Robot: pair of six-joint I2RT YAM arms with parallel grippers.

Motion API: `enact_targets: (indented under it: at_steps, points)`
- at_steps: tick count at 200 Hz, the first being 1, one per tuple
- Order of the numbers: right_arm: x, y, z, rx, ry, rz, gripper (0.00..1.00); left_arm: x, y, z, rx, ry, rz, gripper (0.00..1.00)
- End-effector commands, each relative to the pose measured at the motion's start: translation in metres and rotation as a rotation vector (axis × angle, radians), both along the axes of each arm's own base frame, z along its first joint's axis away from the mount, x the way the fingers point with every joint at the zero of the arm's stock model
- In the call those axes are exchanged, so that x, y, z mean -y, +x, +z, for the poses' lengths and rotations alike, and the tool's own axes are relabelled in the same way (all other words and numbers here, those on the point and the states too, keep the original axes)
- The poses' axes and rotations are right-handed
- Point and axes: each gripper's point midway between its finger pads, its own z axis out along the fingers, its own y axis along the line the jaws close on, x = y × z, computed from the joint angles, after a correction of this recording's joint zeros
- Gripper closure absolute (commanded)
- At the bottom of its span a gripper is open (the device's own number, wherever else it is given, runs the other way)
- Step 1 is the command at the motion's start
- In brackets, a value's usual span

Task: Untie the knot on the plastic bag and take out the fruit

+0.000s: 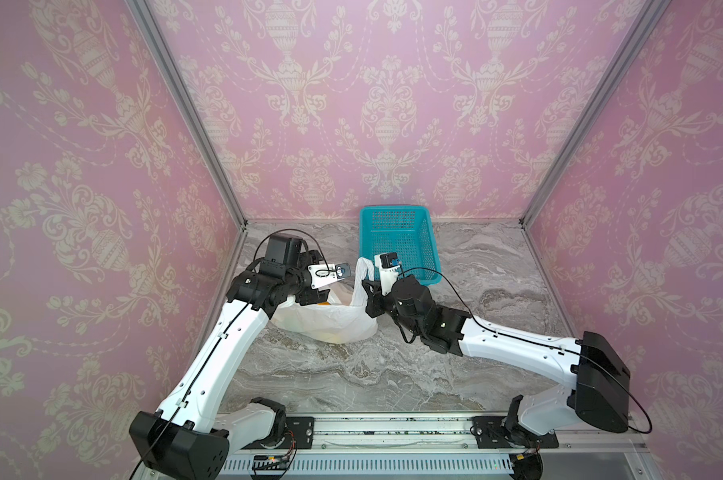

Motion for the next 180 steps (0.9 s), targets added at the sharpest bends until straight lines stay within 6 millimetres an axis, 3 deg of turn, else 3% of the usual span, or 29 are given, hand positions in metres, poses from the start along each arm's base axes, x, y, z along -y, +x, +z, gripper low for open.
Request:
enact_targets:
  at_steps: [1,42,80,104,137,143,149,165,180]
  points:
    - [-0.006,0.004,0.007,0.005,0.016,-0.010,1.00,-0.016,-0.004,-0.019,-0.037,0.145,-0.011,0.19]
    - [-0.007,0.007,0.006,0.003,0.014,-0.014,1.00,-0.024,-0.009,-0.022,-0.091,0.221,-0.006,0.19]
    - [-0.005,0.006,0.008,0.006,0.026,-0.010,1.00,-0.032,-0.008,-0.058,-0.102,0.356,-0.036,0.22]
    - [-0.004,0.004,0.007,0.005,0.025,-0.007,1.00,-0.020,0.005,-0.046,-0.037,0.301,-0.026,0.29]
    - [0.003,0.001,0.012,0.023,0.043,-0.014,1.00,0.005,0.017,-0.022,-0.016,0.148,-0.012,0.62]
    - [0.005,0.000,0.013,0.027,0.045,-0.016,0.99,0.007,0.020,-0.021,-0.017,0.136,-0.007,0.76]
    - [0.007,0.000,0.013,0.029,0.045,-0.020,0.97,0.008,0.024,-0.022,-0.012,0.134,0.000,1.00]
    - [0.011,-0.002,0.015,0.035,0.047,-0.022,0.91,0.005,0.034,-0.026,0.017,0.146,0.026,1.00]
    - [0.016,-0.003,0.015,0.040,0.047,-0.029,0.76,0.006,0.041,-0.021,0.032,0.095,0.057,1.00]
